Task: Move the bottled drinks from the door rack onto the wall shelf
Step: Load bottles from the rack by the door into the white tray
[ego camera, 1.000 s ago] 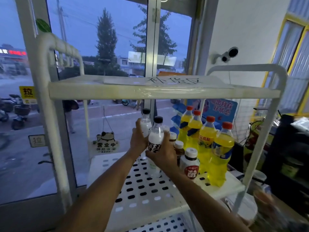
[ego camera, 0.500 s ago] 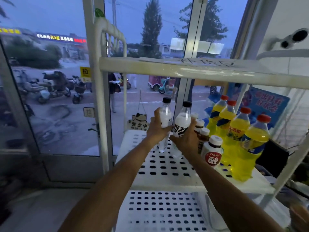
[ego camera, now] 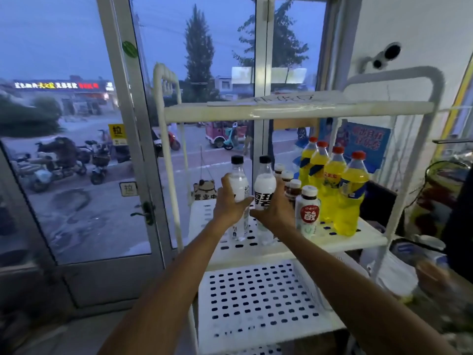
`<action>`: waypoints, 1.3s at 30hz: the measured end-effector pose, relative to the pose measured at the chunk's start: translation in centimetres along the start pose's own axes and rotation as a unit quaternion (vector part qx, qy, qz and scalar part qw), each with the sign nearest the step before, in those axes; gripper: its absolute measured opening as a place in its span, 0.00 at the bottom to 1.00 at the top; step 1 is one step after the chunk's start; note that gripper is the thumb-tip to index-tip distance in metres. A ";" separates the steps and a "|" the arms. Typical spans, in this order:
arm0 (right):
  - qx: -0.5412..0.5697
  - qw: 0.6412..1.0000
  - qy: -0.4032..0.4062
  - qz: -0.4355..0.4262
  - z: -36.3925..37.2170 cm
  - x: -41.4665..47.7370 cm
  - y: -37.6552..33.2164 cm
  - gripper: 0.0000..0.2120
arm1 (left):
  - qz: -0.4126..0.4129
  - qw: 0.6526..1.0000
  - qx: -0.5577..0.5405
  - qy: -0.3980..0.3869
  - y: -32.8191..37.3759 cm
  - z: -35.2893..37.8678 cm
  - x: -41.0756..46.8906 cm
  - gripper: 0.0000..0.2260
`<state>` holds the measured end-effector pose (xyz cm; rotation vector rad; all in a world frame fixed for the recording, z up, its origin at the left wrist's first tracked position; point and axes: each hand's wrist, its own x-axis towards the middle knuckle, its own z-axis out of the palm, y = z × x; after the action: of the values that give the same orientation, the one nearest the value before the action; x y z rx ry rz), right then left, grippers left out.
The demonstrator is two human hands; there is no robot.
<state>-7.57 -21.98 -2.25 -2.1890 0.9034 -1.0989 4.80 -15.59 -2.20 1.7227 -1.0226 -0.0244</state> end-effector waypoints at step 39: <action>-0.229 0.884 0.108 0.392 -33.9 -29.2 15.3 0.43 | 0.068 0.914 0.039 -0.399 20.1 24.5 -28.4 0.42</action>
<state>-53.84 -14.93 -8.91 -1.7066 2.0867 -0.7596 -37.10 -17.50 -9.30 1.7294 -1.7506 -0.6525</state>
